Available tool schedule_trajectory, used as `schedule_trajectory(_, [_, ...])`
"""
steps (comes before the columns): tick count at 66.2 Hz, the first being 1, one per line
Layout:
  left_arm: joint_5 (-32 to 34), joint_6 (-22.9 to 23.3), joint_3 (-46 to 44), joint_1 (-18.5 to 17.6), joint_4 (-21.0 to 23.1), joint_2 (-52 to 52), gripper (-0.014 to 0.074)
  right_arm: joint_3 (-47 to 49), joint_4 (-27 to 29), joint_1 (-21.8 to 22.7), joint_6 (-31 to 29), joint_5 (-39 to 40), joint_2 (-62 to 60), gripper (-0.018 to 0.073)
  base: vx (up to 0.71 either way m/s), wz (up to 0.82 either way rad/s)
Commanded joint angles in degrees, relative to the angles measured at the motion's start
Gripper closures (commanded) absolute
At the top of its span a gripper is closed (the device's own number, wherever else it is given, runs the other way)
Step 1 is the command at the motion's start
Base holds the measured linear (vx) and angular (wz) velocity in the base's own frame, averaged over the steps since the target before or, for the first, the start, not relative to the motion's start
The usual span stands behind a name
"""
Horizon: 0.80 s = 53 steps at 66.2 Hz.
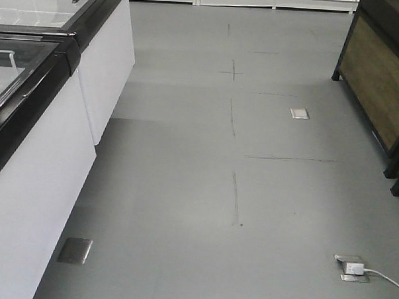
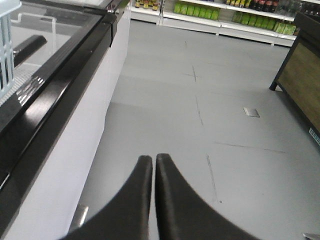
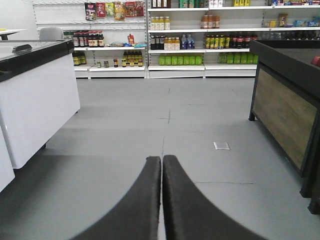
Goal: Left arm holds basket, right arm returns cookies
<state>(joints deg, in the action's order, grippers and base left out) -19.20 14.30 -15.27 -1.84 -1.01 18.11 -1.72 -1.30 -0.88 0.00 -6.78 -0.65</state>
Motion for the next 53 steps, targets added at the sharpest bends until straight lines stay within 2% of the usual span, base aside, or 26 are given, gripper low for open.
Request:
schedule_trajectory(1, [2.04, 0.58, -2.13, 0.03, 2.31, 0.83, 0.0568, 0.06, -0.28, -0.07, -0.51, 4.38, -0.59, 0.0568, 0.00, 0.00])
schedule_trajectory(4, [1.40, 1.39, -2.19, 0.03, 3.87, 0.83, 0.0550, 0.06, -0.28, -0.07, -0.51, 4.38, -0.59, 0.0568, 0.00, 0.00])
schedule_trajectory(13, [2.38, 8.66, -2.19, 0.03, 7.48, 0.83, 0.0463, 0.06, -0.28, -0.07, -0.51, 4.38, -0.59, 0.0568, 0.00, 0.00])
schedule_trajectory(19, [4.29, 12.77, -2.19, 0.03, 7.58, 0.88, 0.0374, 0.06, -0.28, -0.07, -0.51, 4.38, -0.59, 0.0568, 0.00, 0.00])
schedule_trajectory(32, [6.83, 18.60, -3.43, 0.03, 7.52, 2.34, 0.0196, 0.06, -0.28, -0.07, -0.51, 4.38, -0.59, 0.0568, 0.00, 0.00])
schedule_trajectory(44, [0.94, 18.93, -11.09, 0.03, 7.46, 10.59, 0.0167, 0.06, -0.28, -0.07, -0.51, 4.38, -0.59, 0.0568, 0.00, 0.00])
schedule_trajectory(53, [1.10, 20.08, -17.60, 0.15, 6.88, 16.42, 0.0168, 0.06, -0.28, -0.07, -0.51, 4.38, -0.59, 0.0568, 0.00, 0.00])
